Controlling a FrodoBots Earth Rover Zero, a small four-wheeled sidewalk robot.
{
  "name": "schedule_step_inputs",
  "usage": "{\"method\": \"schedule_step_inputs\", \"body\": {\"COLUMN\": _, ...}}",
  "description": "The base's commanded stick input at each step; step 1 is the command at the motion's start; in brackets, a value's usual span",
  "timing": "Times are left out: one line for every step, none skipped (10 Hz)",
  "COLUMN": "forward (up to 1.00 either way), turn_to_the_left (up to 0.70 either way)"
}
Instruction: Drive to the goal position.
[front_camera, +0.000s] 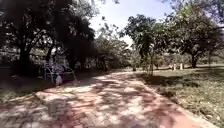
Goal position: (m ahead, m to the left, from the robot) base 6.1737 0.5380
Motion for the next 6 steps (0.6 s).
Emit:
{"method": "schedule_step_inputs", "body": {"forward": 0.7, "turn_to_the_left": 0.0}}
{"method": "schedule_step_inputs", "body": {"forward": 0.7, "turn_to_the_left": 0.0}}
{"method": "schedule_step_inputs", "body": {"forward": 0.7, "turn_to_the_left": 0.0}}
{"method": "schedule_step_inputs", "body": {"forward": 0.7, "turn_to_the_left": 0.0}}
{"method": "schedule_step_inputs", "body": {"forward": 0.7, "turn_to_the_left": 0.0}}
{"method": "schedule_step_inputs", "body": {"forward": 0.7, "turn_to_the_left": 0.0}}
